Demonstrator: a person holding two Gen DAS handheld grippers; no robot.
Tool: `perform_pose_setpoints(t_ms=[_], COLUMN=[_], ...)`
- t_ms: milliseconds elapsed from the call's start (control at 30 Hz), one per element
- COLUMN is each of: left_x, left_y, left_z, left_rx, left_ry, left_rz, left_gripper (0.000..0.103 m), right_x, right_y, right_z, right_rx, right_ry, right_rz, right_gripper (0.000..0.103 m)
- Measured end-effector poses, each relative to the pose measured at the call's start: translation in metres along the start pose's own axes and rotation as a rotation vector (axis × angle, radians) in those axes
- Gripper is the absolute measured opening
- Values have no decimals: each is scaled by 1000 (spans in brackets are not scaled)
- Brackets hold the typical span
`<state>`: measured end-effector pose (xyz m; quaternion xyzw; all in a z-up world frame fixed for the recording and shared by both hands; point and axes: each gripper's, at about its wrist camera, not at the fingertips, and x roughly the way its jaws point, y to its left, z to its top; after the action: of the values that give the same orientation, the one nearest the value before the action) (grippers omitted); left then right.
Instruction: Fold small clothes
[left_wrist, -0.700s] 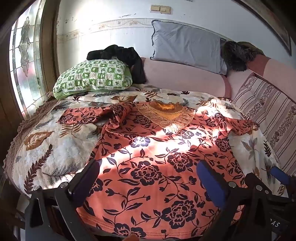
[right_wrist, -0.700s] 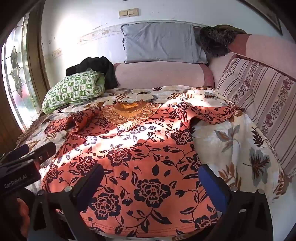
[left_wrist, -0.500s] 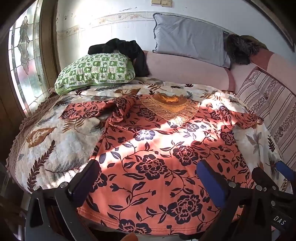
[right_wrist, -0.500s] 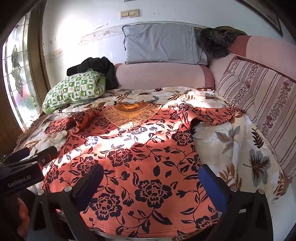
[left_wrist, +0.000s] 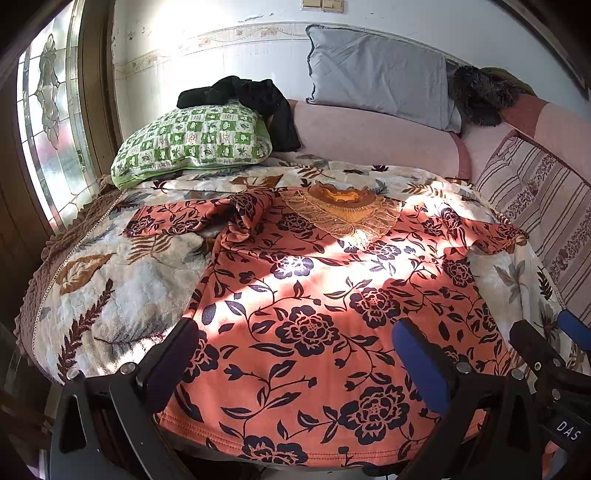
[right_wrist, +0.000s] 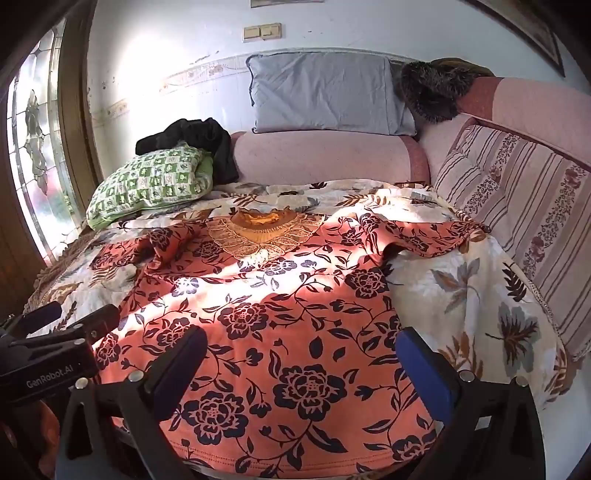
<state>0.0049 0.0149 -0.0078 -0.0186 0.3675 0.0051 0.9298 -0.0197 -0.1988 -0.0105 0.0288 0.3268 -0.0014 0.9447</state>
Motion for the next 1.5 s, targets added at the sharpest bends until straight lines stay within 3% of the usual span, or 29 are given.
perform_pose_setpoints(t_ms=[1500], left_x=[5], left_y=[-3], left_z=[2], left_rx=[10], left_ry=[-4], left_rz=[17], left_gripper=[103], right_x=[4], right_y=[4], right_z=[8], right_rx=[-16], right_ry=[-10], right_rz=[7], right_gripper=[103])
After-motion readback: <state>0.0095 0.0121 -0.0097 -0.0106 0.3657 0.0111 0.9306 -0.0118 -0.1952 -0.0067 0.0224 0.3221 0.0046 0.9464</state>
